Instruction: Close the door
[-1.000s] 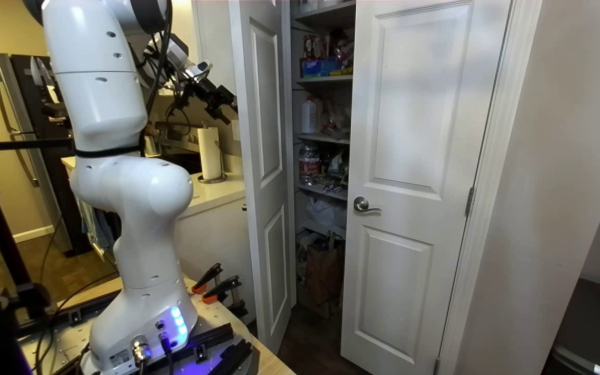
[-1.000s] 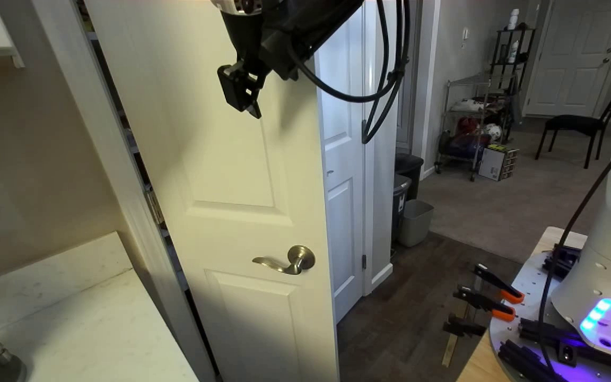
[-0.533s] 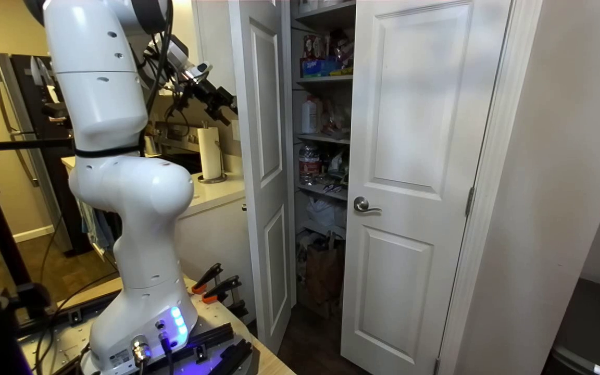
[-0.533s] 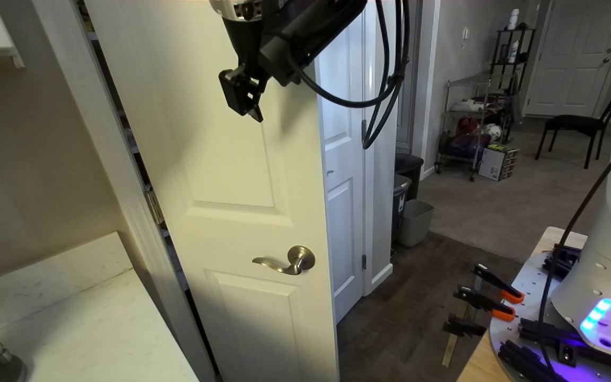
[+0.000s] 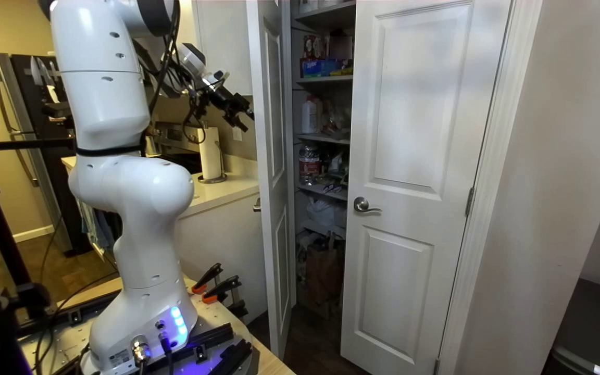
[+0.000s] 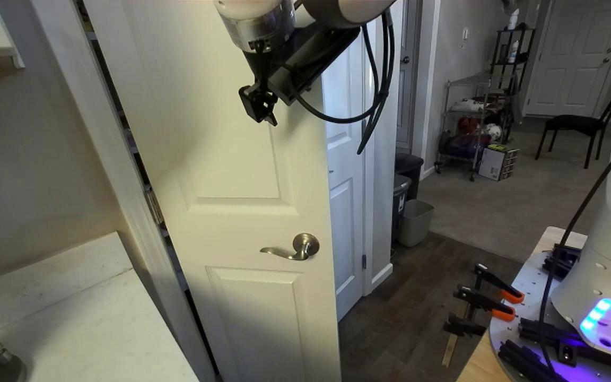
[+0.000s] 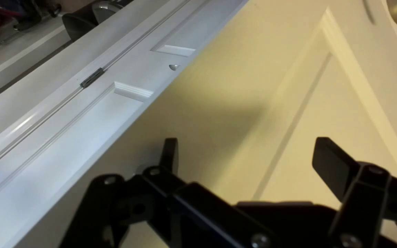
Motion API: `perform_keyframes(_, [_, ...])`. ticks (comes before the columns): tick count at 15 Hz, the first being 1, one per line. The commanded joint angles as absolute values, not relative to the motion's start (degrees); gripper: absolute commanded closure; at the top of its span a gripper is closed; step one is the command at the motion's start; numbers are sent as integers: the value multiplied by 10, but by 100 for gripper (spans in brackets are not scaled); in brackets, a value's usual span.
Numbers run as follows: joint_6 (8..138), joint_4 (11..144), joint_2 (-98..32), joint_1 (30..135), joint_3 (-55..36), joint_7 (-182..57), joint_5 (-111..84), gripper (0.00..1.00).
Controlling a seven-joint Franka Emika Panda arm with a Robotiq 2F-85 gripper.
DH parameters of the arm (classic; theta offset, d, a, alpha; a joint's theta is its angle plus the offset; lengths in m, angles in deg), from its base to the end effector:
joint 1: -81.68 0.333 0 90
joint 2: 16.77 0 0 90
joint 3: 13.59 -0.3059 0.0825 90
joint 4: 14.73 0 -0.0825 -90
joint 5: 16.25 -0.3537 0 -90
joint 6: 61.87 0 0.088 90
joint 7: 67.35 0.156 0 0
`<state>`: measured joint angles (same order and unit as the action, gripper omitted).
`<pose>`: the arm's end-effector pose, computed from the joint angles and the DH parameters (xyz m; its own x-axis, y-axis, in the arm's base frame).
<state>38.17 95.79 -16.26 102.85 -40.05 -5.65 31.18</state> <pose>0.4222 0.3125 0.4692 0.8520 0.1434 0.5036 -0.1732 -0.8304 0.5296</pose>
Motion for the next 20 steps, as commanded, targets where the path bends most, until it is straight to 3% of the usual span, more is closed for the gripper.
perform_keyframes(1, [412,968,-182,1021,-368,-42,366,0])
perform_keyframes(10, [467,886,-284,1007,-294,-53,525,0])
perform_keyframes(20, [477,816,-341,996,-258,-68,549,0])
